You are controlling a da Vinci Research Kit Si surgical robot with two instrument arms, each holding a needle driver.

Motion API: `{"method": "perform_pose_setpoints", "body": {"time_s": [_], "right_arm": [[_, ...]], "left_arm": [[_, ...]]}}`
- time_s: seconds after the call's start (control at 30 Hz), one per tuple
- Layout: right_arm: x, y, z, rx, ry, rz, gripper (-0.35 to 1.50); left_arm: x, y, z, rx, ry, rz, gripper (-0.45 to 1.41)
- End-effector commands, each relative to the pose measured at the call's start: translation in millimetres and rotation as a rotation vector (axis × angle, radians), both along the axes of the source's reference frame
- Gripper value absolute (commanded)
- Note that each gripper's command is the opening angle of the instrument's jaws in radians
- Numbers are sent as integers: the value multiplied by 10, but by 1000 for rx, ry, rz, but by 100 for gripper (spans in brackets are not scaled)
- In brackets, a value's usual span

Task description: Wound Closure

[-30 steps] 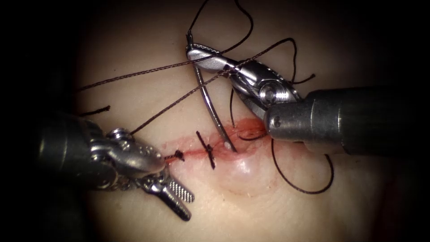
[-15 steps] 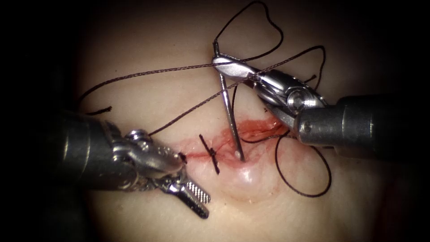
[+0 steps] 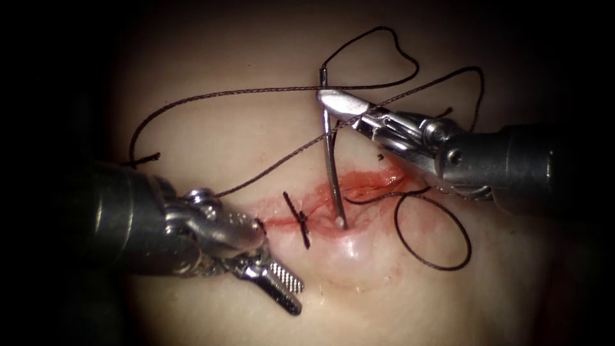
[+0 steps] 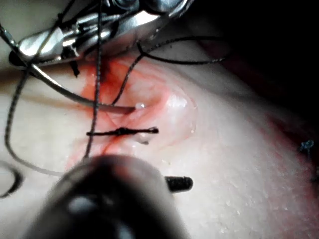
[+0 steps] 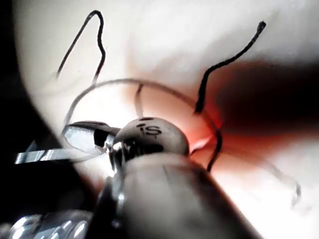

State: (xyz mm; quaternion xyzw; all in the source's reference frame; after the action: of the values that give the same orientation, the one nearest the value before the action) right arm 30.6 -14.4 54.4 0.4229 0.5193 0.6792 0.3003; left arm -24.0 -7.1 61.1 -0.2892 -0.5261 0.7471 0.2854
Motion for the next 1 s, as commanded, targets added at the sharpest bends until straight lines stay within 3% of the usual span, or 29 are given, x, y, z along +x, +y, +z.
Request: {"method": "perform_pose_setpoints", "body": {"time_s": [0.03,0.4,0.47,0.5,0.53,0.57,0.6,0.63,0.67,0.7,0.73,0.77,0.8,0.83,0.9,0.93,1.0], "right_arm": [[10,1,3,11,-9,-1,-35],[6,-2,1,68,-22,-21,-35],[5,1,2,-37,-72,-41,-35],[5,8,0,-171,-137,-44,-35],[1,21,-6,-327,-148,-55,36],[1,21,-6,-327,-148,-55,36],[-1,27,-9,-388,-142,-81,24],[-3,34,-13,-483,-141,-131,7],[-2,55,-30,-827,-220,-336,-3],[-2,55,-30,-827,-220,-336,-3],[0,60,-38,-897,-266,-416,5],[7,66,-59,-1044,-416,-592,76],[7,66,-59,-1044,-416,-592,76],[12,68,-73,-1092,-499,-680,88],[17,71,-91,-1055,-568,-760,64],[22,79,-106,-970,-598,-782,44],[26,95,-106,-937,-440,-838,36]], "left_arm": [[-5,-2,5,0,0,0,34],[-5,-2,6,-1,0,0,34],[-5,-2,6,-1,0,0,34],[-4,-2,6,0,0,1,34],[-3,-2,5,1,-2,3,34],[-3,-2,5,1,-2,3,34],[-3,-1,4,1,-2,3,36],[-2,-1,4,2,-2,4,36],[-2,2,3,4,-4,6,36],[-2,2,3,4,-4,6,36],[-2,2,3,5,-4,6,36],[-1,3,2,5,-5,7,41],[-1,3,2,5,-5,7,41],[-1,3,2,6,-5,8,41],[0,4,1,6,-6,6,44],[1,4,0,5,-6,1,46],[1,4,-1,5,-6,2,46]]}}
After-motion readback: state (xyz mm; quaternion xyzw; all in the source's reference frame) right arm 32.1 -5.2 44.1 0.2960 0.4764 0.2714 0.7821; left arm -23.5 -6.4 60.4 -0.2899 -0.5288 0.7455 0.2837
